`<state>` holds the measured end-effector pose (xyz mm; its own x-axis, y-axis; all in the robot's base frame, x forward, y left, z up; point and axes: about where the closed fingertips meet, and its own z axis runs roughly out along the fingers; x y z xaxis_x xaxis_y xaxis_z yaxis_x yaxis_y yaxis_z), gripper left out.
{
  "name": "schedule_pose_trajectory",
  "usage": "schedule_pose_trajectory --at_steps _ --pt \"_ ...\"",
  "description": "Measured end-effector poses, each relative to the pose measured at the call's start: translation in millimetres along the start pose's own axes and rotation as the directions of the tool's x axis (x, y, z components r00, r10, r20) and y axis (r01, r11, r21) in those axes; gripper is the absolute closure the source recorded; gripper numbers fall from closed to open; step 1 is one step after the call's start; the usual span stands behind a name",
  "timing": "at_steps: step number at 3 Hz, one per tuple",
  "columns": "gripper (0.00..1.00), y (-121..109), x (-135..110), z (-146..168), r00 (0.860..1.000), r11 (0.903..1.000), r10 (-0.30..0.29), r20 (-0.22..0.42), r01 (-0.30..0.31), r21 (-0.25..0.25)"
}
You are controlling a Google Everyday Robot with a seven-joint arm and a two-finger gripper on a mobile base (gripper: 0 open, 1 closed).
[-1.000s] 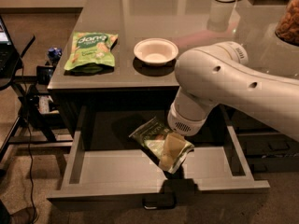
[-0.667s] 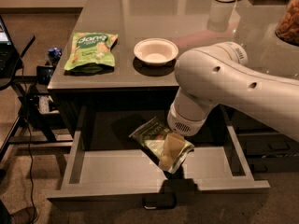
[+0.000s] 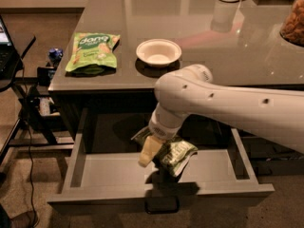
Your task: Pick green jalapeno chip bag from top drawer and place on counter
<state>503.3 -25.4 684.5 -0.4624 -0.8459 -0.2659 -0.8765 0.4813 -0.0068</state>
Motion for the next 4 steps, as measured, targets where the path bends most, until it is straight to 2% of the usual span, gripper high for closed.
schedule_pose_trajectory --at_steps 1,2,4 --pt "0.0 1 0 2 1.0 1.0 0.004 -0.001 -0.004 -0.002" --pt "0.0 0 4 14 0.999 0.9993 0.038 0.008 -0.037 -0.003" --pt "0.0 -13 13 52 0.991 0.9912 0.132 0.003 -0.132 0.006"
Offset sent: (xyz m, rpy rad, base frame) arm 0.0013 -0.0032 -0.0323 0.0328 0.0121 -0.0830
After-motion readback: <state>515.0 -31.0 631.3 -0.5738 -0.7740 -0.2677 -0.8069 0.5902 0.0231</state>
